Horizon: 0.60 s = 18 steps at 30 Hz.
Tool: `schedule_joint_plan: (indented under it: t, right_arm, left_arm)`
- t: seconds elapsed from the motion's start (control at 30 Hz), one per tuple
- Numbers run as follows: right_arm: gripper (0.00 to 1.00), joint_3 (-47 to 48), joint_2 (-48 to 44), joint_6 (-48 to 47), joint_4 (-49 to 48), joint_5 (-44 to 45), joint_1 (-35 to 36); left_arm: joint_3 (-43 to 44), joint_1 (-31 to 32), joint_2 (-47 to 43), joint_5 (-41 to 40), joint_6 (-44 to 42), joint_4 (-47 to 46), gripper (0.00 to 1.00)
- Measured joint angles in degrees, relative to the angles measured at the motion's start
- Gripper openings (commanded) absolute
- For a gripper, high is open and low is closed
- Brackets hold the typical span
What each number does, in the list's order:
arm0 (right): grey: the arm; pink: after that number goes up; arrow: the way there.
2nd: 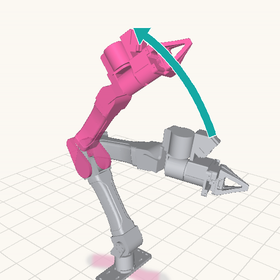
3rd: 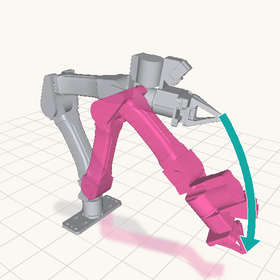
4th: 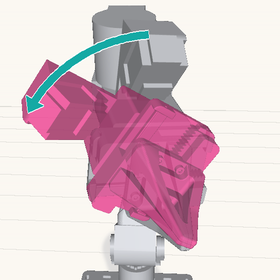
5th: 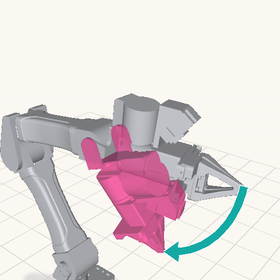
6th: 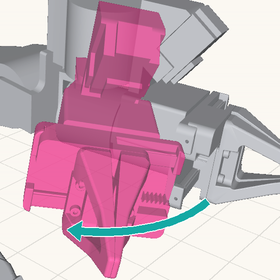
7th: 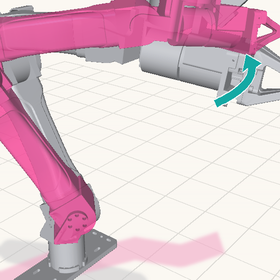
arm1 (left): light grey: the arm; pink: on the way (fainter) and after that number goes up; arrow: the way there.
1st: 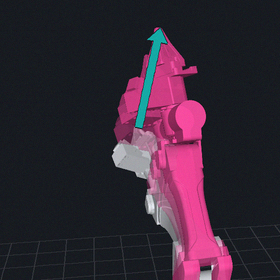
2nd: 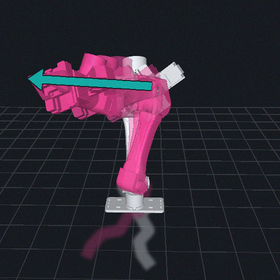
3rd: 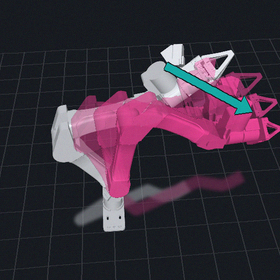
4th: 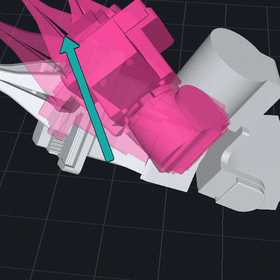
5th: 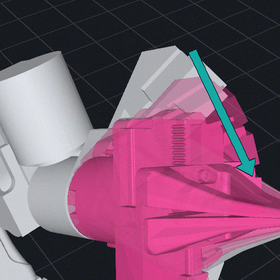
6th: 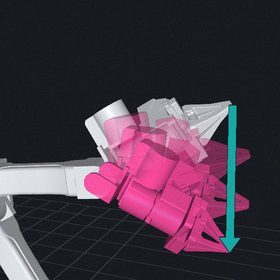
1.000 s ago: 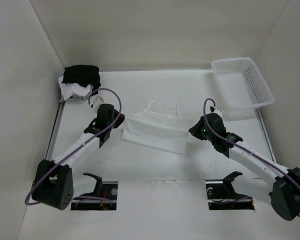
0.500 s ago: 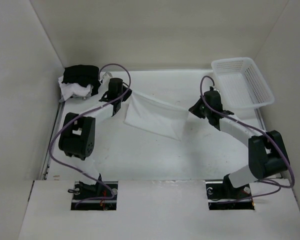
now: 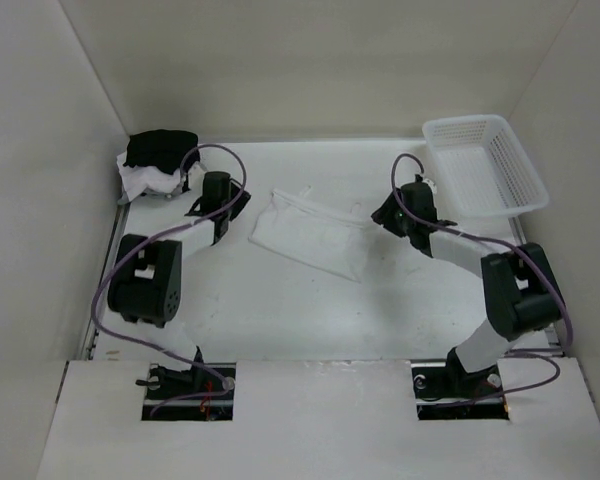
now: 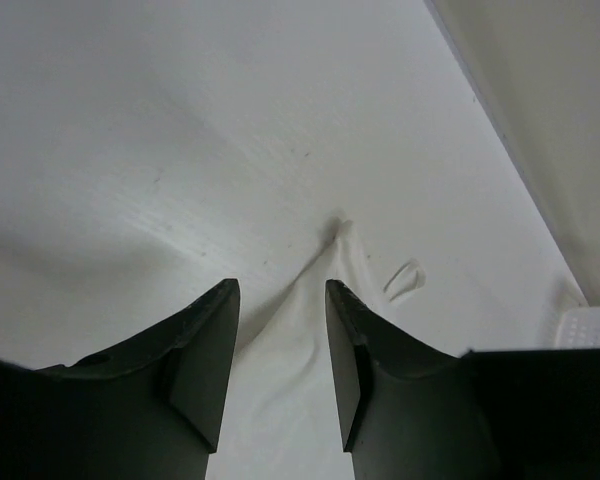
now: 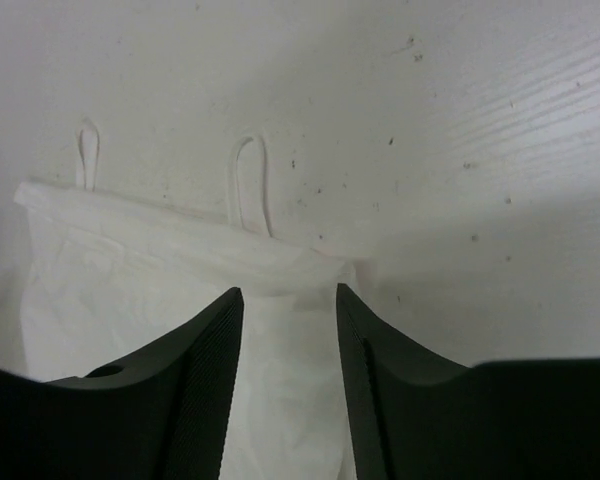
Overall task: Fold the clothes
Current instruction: Fold the tank top
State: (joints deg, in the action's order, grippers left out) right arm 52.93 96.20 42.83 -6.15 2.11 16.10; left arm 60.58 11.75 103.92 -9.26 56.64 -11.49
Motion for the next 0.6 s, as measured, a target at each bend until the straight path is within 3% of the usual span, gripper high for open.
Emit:
schedule_joint_plan:
  t: [0.1, 0.13, 0.23, 0.3, 0.37, 0.43, 0.6]
  right_arm:
    - [0.53, -6.19, -8.13, -0.92, -0.37, 3.8, 2.49]
    - [0.49, -8.15, -11.19, -1.14, -0.31, 5.05, 3.37]
    - [0.14, -12.68, -18.91, -1.9, -0.35, 7.48, 6.03]
    - [0.09, -13.84, -20.83, -1.79, -0.37, 7.87, 8.07]
    - [0.15, -14.6, -20.79, -1.44, -0.35, 7.54, 11.19]
    - [0.33, -16.06, -20.7, -0.66, -0.28, 7.41, 14.99]
    - [0.46, -21.97, -21.86, 2.03, 1.16, 8.7, 21.97]
  left_arm:
    - [-11.26, 0.15, -10.49, -1.62, -0.28, -0.92, 0.39]
    - [-14.56, 0.48, -13.22, -1.99, -0.42, -1.68, 0.39]
    - [-21.59, 1.64, -16.72, -2.01, -0.94, -3.41, 0.41]
    - [-24.35, 2.12, -16.28, -1.18, -1.25, -3.76, 0.41]
    - [-25.4, 1.97, -14.51, 0.33, -1.64, -3.72, 0.41]
    - [-25.14, 1.64, -12.66, 2.27, -1.79, -6.03, 0.41]
    - [-25.07, 1.16, -10.05, 5.31, -1.88, -11.15, 0.37]
